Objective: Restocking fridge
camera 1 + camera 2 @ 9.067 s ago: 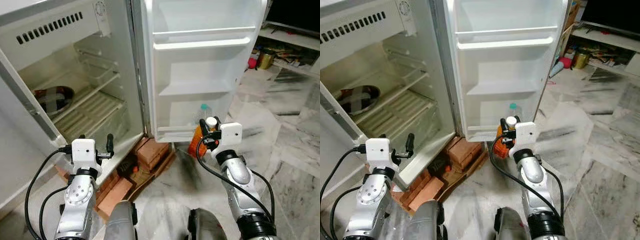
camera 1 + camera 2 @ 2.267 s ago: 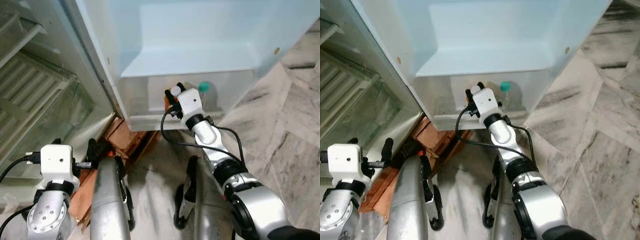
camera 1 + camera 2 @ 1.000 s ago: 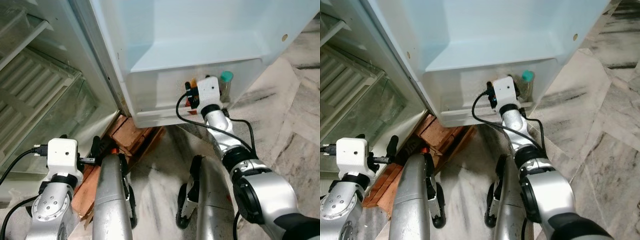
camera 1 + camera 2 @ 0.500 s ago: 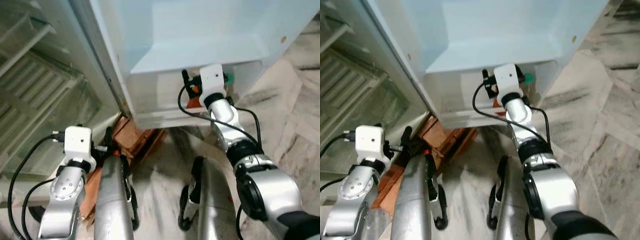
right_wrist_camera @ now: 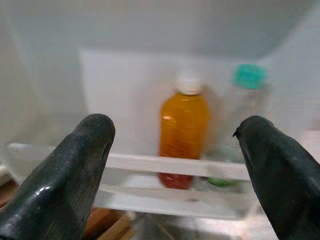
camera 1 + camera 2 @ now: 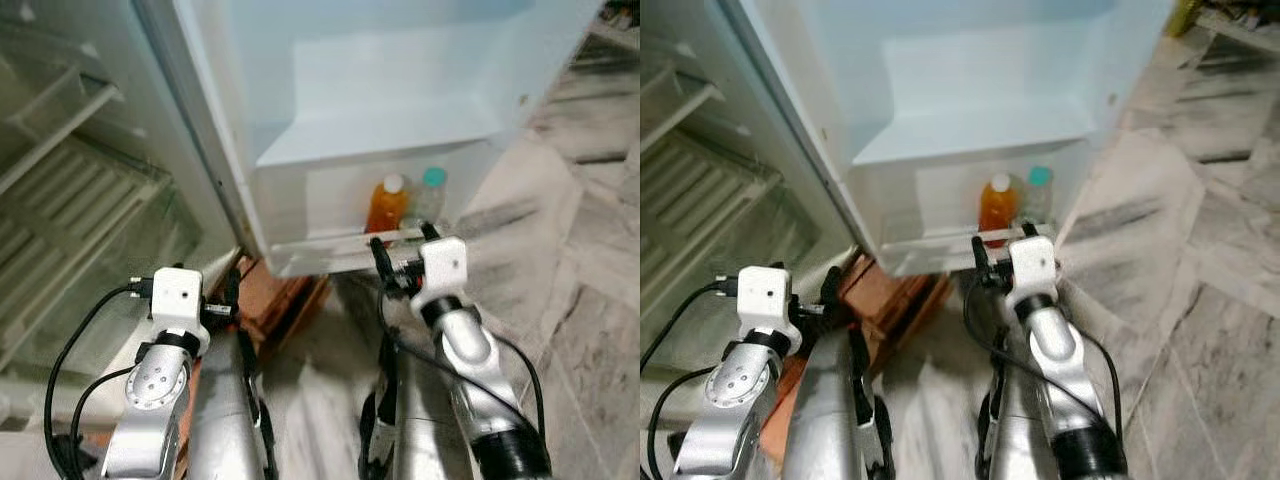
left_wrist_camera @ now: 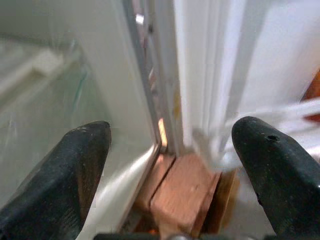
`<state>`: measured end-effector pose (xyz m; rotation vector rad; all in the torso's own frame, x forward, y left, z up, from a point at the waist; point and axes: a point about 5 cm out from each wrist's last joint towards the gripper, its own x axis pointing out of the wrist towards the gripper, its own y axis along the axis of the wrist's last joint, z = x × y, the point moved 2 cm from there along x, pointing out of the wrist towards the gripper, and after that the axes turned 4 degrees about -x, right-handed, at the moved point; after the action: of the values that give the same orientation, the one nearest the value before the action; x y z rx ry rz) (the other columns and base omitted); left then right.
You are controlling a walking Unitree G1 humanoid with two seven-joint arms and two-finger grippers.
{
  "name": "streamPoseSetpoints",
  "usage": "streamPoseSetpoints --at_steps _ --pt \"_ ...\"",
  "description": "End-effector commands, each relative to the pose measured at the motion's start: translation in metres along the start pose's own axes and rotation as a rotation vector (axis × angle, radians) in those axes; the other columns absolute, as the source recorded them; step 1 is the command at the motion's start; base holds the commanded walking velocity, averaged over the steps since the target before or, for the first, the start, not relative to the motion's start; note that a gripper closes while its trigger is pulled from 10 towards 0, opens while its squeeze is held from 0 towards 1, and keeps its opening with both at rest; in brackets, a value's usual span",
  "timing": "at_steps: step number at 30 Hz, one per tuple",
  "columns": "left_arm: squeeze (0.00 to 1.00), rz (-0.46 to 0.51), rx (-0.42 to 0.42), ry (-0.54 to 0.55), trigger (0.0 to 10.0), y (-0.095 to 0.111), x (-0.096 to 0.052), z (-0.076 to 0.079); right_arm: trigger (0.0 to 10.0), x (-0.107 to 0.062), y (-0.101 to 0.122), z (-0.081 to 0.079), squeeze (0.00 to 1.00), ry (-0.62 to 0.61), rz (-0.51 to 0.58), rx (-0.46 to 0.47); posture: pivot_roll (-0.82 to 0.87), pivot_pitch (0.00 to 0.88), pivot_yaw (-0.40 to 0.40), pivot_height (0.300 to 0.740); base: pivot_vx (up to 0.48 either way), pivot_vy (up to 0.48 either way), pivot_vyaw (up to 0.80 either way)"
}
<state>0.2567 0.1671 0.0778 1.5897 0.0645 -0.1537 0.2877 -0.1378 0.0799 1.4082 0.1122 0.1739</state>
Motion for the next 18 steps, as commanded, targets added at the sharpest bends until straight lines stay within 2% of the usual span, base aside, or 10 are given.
streamPoseSetpoints --at_steps 1,4,6,8,13,15,18 --pt "0.00 -0.011 0.003 0.023 10.0 -0.005 -0.002 -0.004 10.0 -0.003 0.007 0.001 0.00 -0.020 0.023 -0.007 -0.01 0.032 0.035 0.554 0.000 0.000 0.00" --pt "0.00 0.005 -0.012 0.014 10.0 -0.006 0.003 -0.001 10.0 -0.015 0.007 0.004 0.00 -0.059 0.011 0.020 -0.02 0.000 0.038 0.554 0.000 0.000 0.00" --pt "0.00 0.009 -0.011 0.006 10.0 -0.006 0.007 0.001 10.0 -0.017 0.005 0.006 0.00 -0.070 0.009 0.043 -0.03 0.000 0.034 0.559 0.000 0.000 0.00" --pt "0.00 0.020 0.016 0.010 10.0 -0.005 0.012 0.000 10.0 -0.014 0.004 0.006 0.00 -0.053 0.000 0.023 -0.04 0.000 0.032 0.574 0.000 0.000 0.00" --pt "0.00 0.033 0.011 0.058 10.0 -0.004 0.020 -0.008 10.0 -0.005 0.002 0.012 0.00 -0.071 -0.008 0.036 -0.04 0.000 0.016 0.599 0.000 0.000 0.00" --pt "0.00 0.047 -0.025 0.054 10.0 -0.002 0.024 -0.002 10.0 0.001 0.004 0.016 0.00 -0.090 -0.005 0.040 -0.03 0.000 -0.005 0.614 0.000 0.000 0.00" --pt "0.00 0.057 -0.030 0.039 10.0 -0.001 0.026 0.004 10.0 0.003 0.004 0.017 0.00 -0.099 -0.015 0.049 -0.03 0.000 -0.010 0.634 0.000 0.000 0.00"
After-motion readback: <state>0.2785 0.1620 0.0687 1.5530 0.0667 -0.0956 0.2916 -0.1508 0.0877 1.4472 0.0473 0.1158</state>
